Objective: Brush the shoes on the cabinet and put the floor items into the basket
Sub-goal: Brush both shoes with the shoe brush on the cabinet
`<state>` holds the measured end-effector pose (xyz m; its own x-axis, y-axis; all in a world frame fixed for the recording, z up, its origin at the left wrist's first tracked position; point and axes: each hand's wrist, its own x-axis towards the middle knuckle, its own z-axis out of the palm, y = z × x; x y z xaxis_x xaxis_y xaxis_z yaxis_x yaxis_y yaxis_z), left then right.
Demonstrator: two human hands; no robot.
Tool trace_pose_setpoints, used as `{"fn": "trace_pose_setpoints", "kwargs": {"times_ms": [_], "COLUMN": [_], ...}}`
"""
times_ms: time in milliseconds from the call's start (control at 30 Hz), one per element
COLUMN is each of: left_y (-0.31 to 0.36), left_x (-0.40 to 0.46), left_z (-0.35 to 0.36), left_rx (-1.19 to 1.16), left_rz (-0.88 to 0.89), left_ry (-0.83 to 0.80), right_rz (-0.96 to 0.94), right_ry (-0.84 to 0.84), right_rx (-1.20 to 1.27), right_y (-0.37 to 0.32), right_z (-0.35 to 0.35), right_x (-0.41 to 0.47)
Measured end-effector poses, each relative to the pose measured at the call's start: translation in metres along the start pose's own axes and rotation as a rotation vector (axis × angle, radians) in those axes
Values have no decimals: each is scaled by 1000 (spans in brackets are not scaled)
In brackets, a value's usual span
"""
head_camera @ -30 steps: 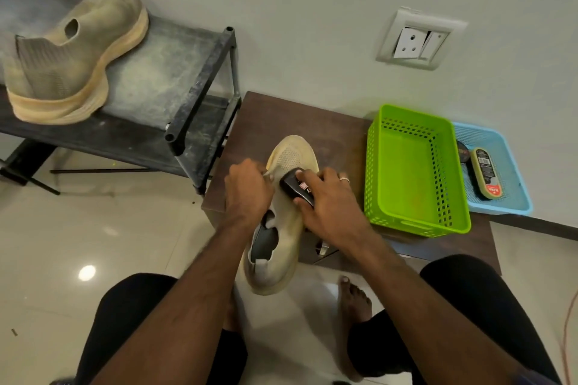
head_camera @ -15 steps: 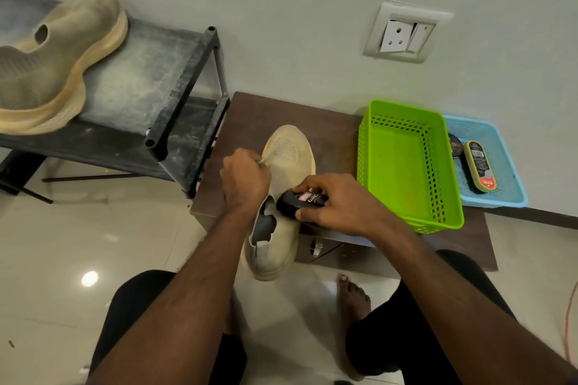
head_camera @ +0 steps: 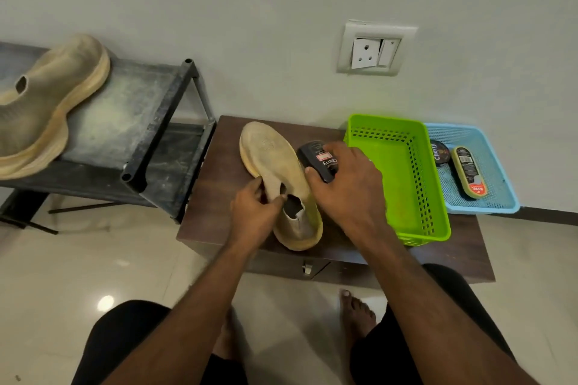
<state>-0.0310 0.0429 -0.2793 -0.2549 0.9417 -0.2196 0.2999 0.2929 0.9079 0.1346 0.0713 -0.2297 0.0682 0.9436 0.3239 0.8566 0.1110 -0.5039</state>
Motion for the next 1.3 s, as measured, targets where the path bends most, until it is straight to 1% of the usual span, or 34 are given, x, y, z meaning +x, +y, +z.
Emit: {"fn": "trace_pose_setpoints", "kwargs": {"times_ms": [67, 167, 300, 400, 467, 533, 600, 667, 767, 867, 933, 1000, 1033, 1067, 1133, 1167, 1233, 1300], "left_y": [7, 12, 10, 11, 10, 11, 15, 27, 46, 59, 62, 64, 63, 61, 56, 53, 50, 51], "left_x": [9, 24, 30, 28, 24, 19, 14, 3, -8, -14, -15, -17, -19, -20, -20, -19, -13, -8], "left_z": [4, 13, 30, 29, 20, 4, -17, -47, -101, -164, -203, -238, -253, -266, -287, -292, -297, -297], "left_rx": [15, -6, -31, -107, -96, -5, 105, 163, 242, 442, 610, 754, 818, 869, 888, 849, 744, 711], "left_rz": [78, 137, 114, 105, 134, 172, 255, 346, 482, 596, 555, 411, 316, 222, 70, 41, 60, 82], "left_ry": [-26, -111, -201, -226, -154, -28, 86, 168, 338, 565, 713, 826, 849, 846, 763, 693, 584, 546], "right_rz": [54, 102, 102, 69, 46, 21, -22, -94, -178, -269, -329, -375, -390, -401, -409, -406, -408, -409], "right_ry": [13, -1, -40, -46, -39, -45, -63, -74, -86, -108, -96, -65, -70, -93, -149, -172, -203, -226], "right_rx": [12, 8, -30, -33, -36, -61, -107, -123, -68, -6, 16, 4, -4, -11, -15, -13, -20, -35], "right_y": [9, 23, 33, 30, 23, 12, -4, -28, -75, -125, -155, -185, -199, -213, -237, -247, -262, -268], "right_z": [-3, -5, -2, 1, 2, 4, 9, 14, 21, 26, 30, 33, 34, 35, 37, 38, 43, 50], "right_x": [2, 4, 4, 4, 3, 1, -2, -5, -1, 7, 11, 13, 14, 15, 16, 16, 14, 11]}}
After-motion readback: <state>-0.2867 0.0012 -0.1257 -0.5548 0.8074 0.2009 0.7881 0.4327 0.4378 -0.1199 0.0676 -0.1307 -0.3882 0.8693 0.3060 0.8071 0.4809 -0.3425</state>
